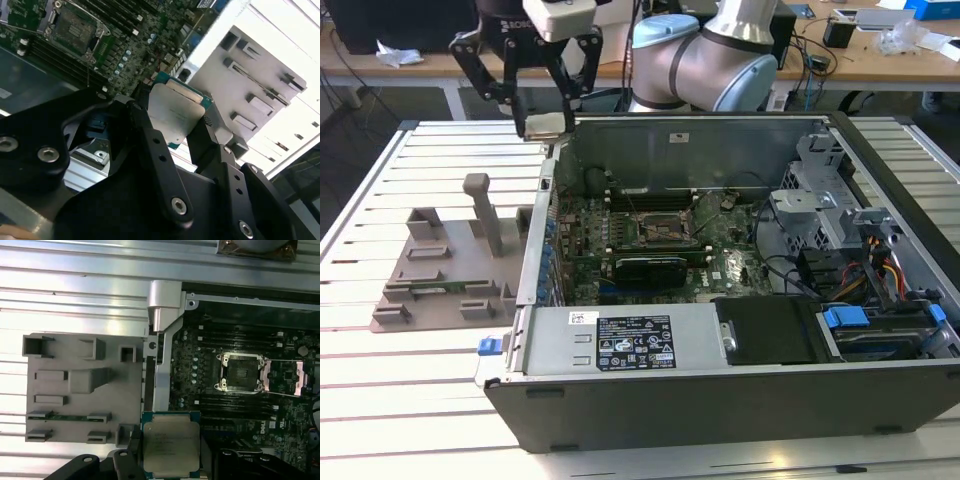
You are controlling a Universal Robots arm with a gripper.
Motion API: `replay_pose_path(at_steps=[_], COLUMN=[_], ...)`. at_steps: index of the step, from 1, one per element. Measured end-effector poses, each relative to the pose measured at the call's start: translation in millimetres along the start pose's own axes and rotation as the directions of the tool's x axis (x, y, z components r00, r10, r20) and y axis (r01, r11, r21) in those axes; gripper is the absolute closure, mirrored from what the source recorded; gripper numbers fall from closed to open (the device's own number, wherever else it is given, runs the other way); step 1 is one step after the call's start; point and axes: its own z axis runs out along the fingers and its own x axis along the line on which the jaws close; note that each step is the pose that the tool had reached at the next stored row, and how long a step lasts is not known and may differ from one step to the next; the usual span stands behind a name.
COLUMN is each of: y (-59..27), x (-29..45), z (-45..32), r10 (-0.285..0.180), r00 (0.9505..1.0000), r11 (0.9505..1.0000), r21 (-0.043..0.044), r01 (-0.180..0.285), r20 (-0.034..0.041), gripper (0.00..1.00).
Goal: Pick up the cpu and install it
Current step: 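Pick up the cpu and move it towards the insertion slot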
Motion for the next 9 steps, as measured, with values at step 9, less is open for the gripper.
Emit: replay_pose_path(at_steps=[9], y=[-1.0], x=[-33.5], z=[3.5], r10=[0.0], r00=[1.0], r11=[1.0], r21=[-0.0001], r01=[0.0], r20=[0.0], gripper=[0.46])
